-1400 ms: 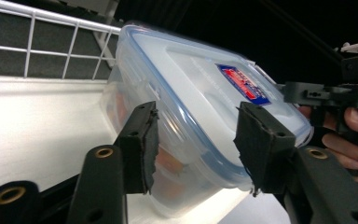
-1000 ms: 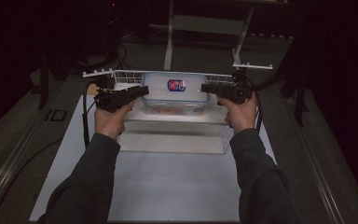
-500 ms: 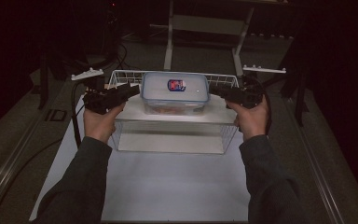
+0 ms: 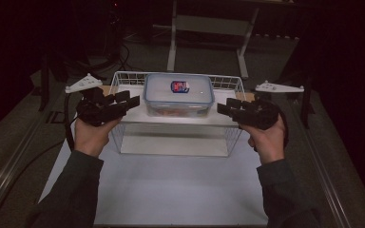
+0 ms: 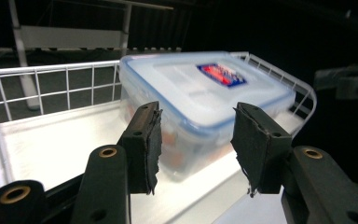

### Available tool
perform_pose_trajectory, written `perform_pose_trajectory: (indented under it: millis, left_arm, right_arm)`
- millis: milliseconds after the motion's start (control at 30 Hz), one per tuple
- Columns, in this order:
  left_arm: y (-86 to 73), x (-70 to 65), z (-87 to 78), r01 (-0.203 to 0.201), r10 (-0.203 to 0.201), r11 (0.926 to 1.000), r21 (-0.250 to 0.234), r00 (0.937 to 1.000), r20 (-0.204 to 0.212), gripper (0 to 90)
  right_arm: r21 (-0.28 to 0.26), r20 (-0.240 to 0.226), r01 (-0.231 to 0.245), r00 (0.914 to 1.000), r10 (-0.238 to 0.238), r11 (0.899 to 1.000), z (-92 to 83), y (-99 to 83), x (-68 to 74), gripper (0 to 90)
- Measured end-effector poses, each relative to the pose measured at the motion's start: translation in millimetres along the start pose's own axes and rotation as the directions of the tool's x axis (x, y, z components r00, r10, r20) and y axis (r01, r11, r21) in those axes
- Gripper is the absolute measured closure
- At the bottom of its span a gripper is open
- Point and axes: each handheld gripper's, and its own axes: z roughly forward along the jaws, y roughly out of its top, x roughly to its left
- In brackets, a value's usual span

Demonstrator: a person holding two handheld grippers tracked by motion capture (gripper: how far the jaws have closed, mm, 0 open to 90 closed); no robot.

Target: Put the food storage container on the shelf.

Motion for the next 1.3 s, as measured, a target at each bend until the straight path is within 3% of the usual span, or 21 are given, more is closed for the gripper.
perform_pose_trajectory:
  millis: [33,67,300,433,633,667,733,800,833,933,967,1000,1067,1300]
  left_arm:
    - [-6.3,-3.5,-4.2,-0.043,0.043,0.9989,0.016,0.999,-0.007,50.5]
    - [-9.2,-5.0,-5.8,-0.056,0.056,0.9982,0.022,0.9983,-0.014,50.3]
    - [-34.8,-8.5,-15.7,-0.109,0.11,0.9922,0.061,0.9938,-0.019,49.9]
    - [-53.4,-9.1,-21.1,-0.138,0.141,0.9868,0.085,0.9896,-0.03,49.7]
    - [-84.3,-10.0,-28.8,-0.175,0.18,0.979,0.104,0.9825,-0.045,49.1]
    - [-90.2,-10.2,-29.9,-0.187,0.193,0.9757,0.113,0.9802,-0.043,49.1]
    - [-110.2,-10.0,-32.1,-0.218,0.227,0.9667,0.134,0.9722,-0.057,48.6]
    - [-116.6,-8.7,-33.0,-0.214,0.223,0.9674,0.136,0.9732,-0.057,48.4]
    - [-122.6,-6.8,-34.1,-0.201,0.21,0.9703,0.135,0.9761,-0.057,48.4]
    - [-144.1,1.6,-40.4,-0.153,0.164,0.9809,0.119,0.9824,-0.089,48.2]
    - [-144.1,1.6,-40.4,-0.153,0.164,0.9809,0.119,0.9824,-0.089,48.2]
    - [-150.0,4.3,-42.4,-0.144,0.157,0.982,0.122,0.982,-0.105,48.2]
    - [-157.7,9.8,-45.1,-0.128,0.146,0.9824,0.136,0.9811,-0.127,48.1]
    - [-167.5,18.4,-46.4,-0.096,0.117,0.9858,0.137,0.9817,-0.151,47.6]
  right_arm:
    - [0.0,0.0,0.0,1.0,0.0,1.0,0.0,0.0,0.0,46.3]
    - [0.031,0.023,0.052,0.9983,-0.053,0.998,-2.9,-8.4,2.1,45.8]
    - [0.097,0.031,0.16,0.9861,-0.163,0.982,-6.5,-37.0,10.3,44.8]
    - [0.118,0.034,0.183,0.9816,-0.188,0.976,-8.3,-49.2,13.2,44.7]
    - [0.155,0.061,0.225,0.9696,-0.237,0.962,-15.2,-82.7,17.2,43.9]
    - [0.155,0.061,0.225,0.9696,-0.237,0.962,-15.2,-82.7,17.2,43.9]
    - [0.155,0.064,0.217,0.9713,-0.229,0.964,-18.8,-100.3,17.1,43.6]
    - [0.16,0.08,0.215,0.97,-0.229,0.963,-21.0,-112.7,15.6,43.5]
    - [0.16,0.08,0.215,0.97,-0.229,0.963,-21.0,-112.7,15.6,43.5]
    - [0.161,0.118,0.182,0.9723,-0.202,0.97,-25.3,-138.3,7.2,43.3]
    - [0.161,0.118,0.182,0.9723,-0.202,0.97,-25.3,-138.3,7.2,43.3]
    - [0.162,0.14,0.161,0.9727,-0.185,0.973,-28.1,-152.6,1.2,42.9]
    - [0.175,0.164,0.146,0.9708,-0.175,0.974,-29.7,-161.4,-3.8,42.5]
    - [0.157,0.208,0.101,0.9692,-0.133,0.982,-36.6,-175.6,-17.1,41.8]
